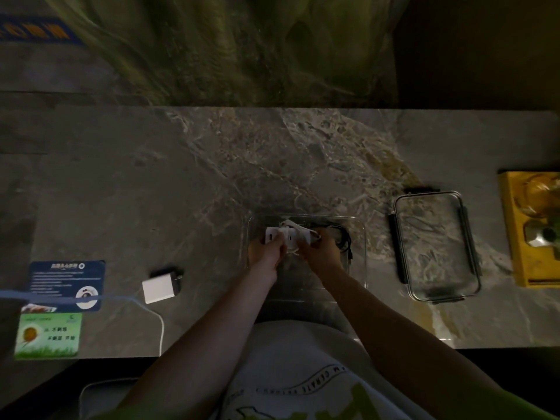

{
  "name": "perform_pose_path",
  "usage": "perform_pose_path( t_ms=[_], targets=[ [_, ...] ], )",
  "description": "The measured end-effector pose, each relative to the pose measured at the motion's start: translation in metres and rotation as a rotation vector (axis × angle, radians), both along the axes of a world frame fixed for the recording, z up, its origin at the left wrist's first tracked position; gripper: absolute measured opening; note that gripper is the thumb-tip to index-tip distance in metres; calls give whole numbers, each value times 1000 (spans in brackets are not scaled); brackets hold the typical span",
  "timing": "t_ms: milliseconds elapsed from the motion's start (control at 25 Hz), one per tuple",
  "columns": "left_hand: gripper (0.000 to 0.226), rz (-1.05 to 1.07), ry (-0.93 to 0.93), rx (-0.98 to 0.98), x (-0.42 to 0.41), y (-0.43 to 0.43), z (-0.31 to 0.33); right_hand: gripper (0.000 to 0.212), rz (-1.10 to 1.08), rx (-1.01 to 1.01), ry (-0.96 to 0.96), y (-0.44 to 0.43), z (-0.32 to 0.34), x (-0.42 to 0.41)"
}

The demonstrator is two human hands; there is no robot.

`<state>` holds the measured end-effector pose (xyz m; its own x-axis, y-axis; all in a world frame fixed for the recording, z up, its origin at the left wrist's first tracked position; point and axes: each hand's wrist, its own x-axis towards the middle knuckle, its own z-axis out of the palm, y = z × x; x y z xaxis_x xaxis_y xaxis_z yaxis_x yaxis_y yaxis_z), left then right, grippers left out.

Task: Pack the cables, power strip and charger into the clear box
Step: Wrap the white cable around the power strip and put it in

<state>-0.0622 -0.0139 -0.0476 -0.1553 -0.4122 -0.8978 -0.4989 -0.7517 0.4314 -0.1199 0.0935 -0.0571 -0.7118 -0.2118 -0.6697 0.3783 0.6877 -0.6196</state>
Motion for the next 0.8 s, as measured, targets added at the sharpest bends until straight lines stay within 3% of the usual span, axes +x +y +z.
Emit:
perform_pose_path(
  t_ms=[120, 280, 360, 520, 800],
  targets=[
    [50, -119, -101, -117, 2, 4, 3, 53, -27, -31, 17, 1, 1, 4],
    [93, -133, -121, -40, 0, 10, -3, 48, -94, -73, 23, 2, 5, 8],
    [92, -81, -112, 7, 1, 10, -1, 46, -108, -79, 26, 3, 6, 8],
    [68, 18, -50, 37, 1, 7, 6, 47, -117, -79, 25, 6, 10, 8],
    [88, -98, -72, -28, 4, 8, -2, 48, -66, -60, 67, 10, 18, 13]
  ],
)
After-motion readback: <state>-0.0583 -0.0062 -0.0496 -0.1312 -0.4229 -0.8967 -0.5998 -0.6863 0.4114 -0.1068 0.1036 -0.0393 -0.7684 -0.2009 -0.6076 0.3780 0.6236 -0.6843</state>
